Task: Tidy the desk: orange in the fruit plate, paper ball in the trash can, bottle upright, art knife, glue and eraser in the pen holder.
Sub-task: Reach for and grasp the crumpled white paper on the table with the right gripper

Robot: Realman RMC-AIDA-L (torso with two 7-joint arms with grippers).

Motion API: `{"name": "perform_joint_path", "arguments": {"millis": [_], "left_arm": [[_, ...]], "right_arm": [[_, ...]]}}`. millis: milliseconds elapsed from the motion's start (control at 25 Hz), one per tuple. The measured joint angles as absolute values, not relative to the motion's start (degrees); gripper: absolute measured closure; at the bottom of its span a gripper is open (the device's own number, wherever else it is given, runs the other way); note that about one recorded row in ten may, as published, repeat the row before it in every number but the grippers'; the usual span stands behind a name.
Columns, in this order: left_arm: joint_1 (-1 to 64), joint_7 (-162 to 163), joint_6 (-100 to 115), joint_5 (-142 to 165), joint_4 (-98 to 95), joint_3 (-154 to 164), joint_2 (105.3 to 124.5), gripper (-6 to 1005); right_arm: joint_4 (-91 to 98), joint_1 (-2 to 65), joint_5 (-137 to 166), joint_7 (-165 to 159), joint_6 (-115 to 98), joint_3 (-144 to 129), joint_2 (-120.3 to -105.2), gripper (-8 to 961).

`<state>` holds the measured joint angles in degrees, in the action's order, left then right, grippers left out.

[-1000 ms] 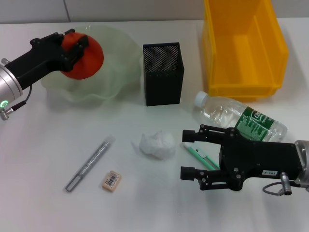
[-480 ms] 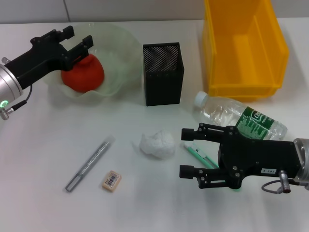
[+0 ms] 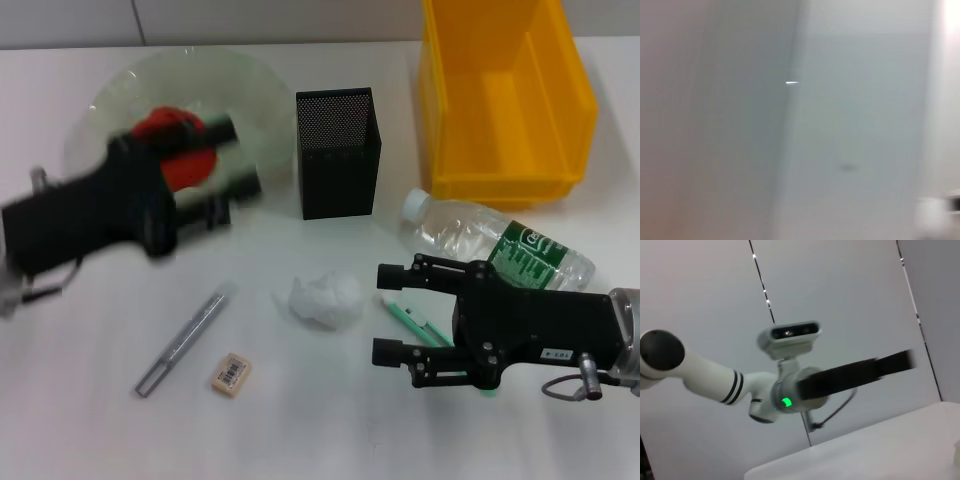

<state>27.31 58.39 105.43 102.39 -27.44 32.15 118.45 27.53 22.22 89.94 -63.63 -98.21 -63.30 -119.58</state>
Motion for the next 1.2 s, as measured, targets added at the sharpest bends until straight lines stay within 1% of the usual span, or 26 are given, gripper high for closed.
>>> {"name": "perform_joint_path", "arguments": {"millis": [80,120,280,480,600,720,760,800,840,920,1000,1040,1080,1160,1200], "left_arm": [[26.59,58.64,107.82,102.33,-27.88,33.91,118.48,401],[24.83,58.01,110.89,102.24,-27.96,36.80,118.54,401],[22.12,55.02,108.82,102.52,-26.46,39.26,118.60,400],[20.60,52.94,106.29,102.60,-24.63,39.56,118.52,400],[20.05,52.64,104.92,102.49,-24.60,39.58,118.59,400],[20.22,52.65,104.52,102.61,-24.60,39.84,118.57,400],[20.26,52.68,104.47,102.63,-24.60,40.01,118.54,400],[20.26,52.68,104.47,102.63,-24.60,40.01,118.54,400],[20.23,52.68,104.31,102.63,-24.61,40.07,118.54,400],[20.16,52.68,104.13,102.62,-24.61,40.13,118.57,400],[20.03,52.68,103.76,102.63,-24.39,40.27,118.60,400],[20.01,52.68,103.34,102.64,-23.79,40.40,118.55,400],[20.01,52.68,103.34,102.64,-23.79,40.40,118.55,400],[20.00,52.67,102.97,102.65,-23.24,40.43,118.45,400],[20.00,52.67,102.97,102.65,-23.24,40.43,118.45,400]], "right_arm": [[27.06,22.40,89.55,-63.63,-98.13,-63.29,-119.54,134],[26.90,22.47,89.41,-63.63,-97.98,-63.28,-119.53,134],[26.72,22.57,89.22,-63.63,-97.09,-63.27,-119.53,134],[26.77,22.59,88.29,-63.65,-96.87,-63.28,-119.56,133],[28.71,23.01,86.18,-66.17,-96.84,-63.04,-119.29,133],[35.00,23.33,85.01,-71.60,-96.50,-62.62,-119.18,133],[39.92,23.33,85.05,-75.82,-95.08,-62.72,-119.17,133],[39.92,23.33,85.05,-75.82,-95.08,-62.72,-119.17,133],[45.13,23.49,85.97,-80.98,-93.13,-62.97,-119.18,133],[47.61,23.87,86.98,-83.86,-92.05,-63.01,-119.17,133],[52.74,25.27,90.88,-90.91,-90.43,-63.06,-119.14,133],[56.85,27.30,96.50,-97.28,-89.68,-63.21,-119.19,132],[56.85,27.30,96.50,-97.28,-89.68,-63.21,-119.19,132],[60.43,31.01,106.27,-106.13,-89.57,-64.94,-119.24,132],[60.43,31.01,106.27,-106.13,-89.57,-64.94,-119.24,132]]}}
